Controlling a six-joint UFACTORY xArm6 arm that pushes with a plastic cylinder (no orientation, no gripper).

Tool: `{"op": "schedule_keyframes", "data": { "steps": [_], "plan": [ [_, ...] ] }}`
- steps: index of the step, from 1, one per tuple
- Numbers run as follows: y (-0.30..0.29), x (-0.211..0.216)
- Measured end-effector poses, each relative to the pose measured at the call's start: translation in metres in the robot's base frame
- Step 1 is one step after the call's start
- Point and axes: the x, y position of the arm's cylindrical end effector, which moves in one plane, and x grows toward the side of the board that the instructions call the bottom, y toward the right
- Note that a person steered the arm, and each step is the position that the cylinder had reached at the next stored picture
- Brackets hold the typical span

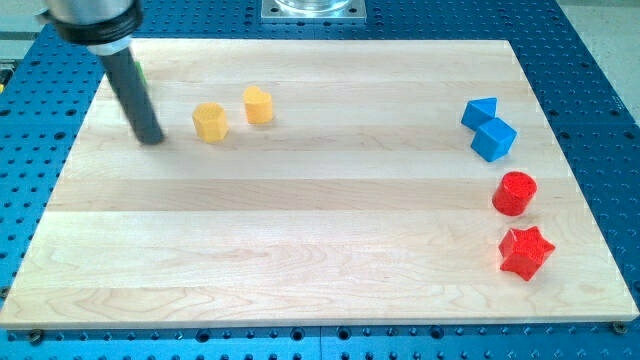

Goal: Place the yellow heart vertically above the blue triangle

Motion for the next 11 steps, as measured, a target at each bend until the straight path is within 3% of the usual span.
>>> {"op": "schedule_keyframes", "data": {
  "steps": [1, 2, 3, 4, 5, 6, 7, 8, 9, 11],
  "plan": [
    [0.11, -0.035],
    [0.185, -0.032],
    [0.13, -0.047],
    [0.237, -0.051],
    [0.302, -0.052],
    [0.253, -0.07],
    [0.313, -0.13],
    [0.402, -0.139],
    [0.453, -0.109],
    [0.42, -0.105]
  ]
}}
